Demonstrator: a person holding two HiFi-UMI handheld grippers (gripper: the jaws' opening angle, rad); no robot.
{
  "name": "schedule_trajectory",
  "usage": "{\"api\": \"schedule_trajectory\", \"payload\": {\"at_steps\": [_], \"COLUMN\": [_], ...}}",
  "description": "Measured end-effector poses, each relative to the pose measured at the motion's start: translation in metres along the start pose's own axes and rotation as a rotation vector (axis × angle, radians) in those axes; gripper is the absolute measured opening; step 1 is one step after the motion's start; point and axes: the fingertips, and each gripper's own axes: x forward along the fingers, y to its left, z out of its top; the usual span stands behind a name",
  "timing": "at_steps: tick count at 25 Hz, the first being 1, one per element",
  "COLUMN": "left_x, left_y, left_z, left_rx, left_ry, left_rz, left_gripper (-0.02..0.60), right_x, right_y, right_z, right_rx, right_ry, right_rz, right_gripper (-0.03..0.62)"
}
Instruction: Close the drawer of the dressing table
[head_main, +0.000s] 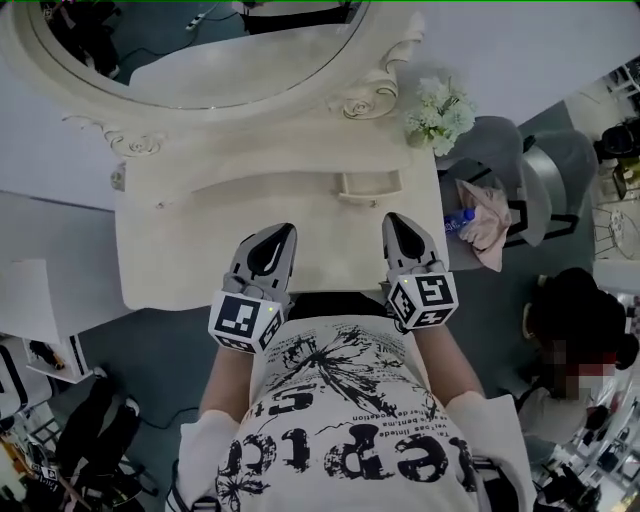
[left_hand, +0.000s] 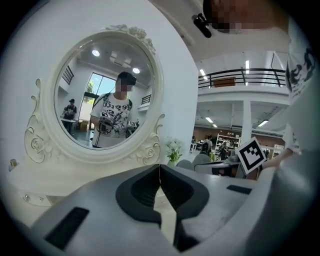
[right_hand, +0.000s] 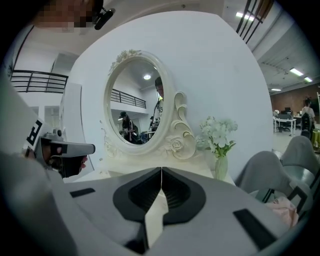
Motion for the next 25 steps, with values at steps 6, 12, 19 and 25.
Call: {"api": "schedule_trajectory", "payload": {"at_steps": [6,12,19,25], "left_x": [0.013,0.035,0.056,0.069], "left_y": [0.01,0.018,0.016,0.006], "left_z": [-0.021,-0.048,-0.064,-0.076], "left_rx": [-0.018,-0.011,-0.08,-0.093], "left_ry": [0.046,0.111,0.123,0.153], "left_rz": [0.005,0.018,0.01,0.0], "left_gripper": [0.02,0.02,0.02,0.02], "right_x": [0.027,0.044,0.069,0.086], "right_y": [-0.006,-0.022,-0.053,-0.059], "right_z": [-0.028,-0.073,-0.137,-0.153], "right_rx": [-0.053,-0.094,-0.025,0.008], "right_ry": [0.059,0.133,0.293,0.327], "right_rz": [0.019,0.025,-0.004,-0.019], "right_gripper": [0.018,0.018,0.105,0.14]}}
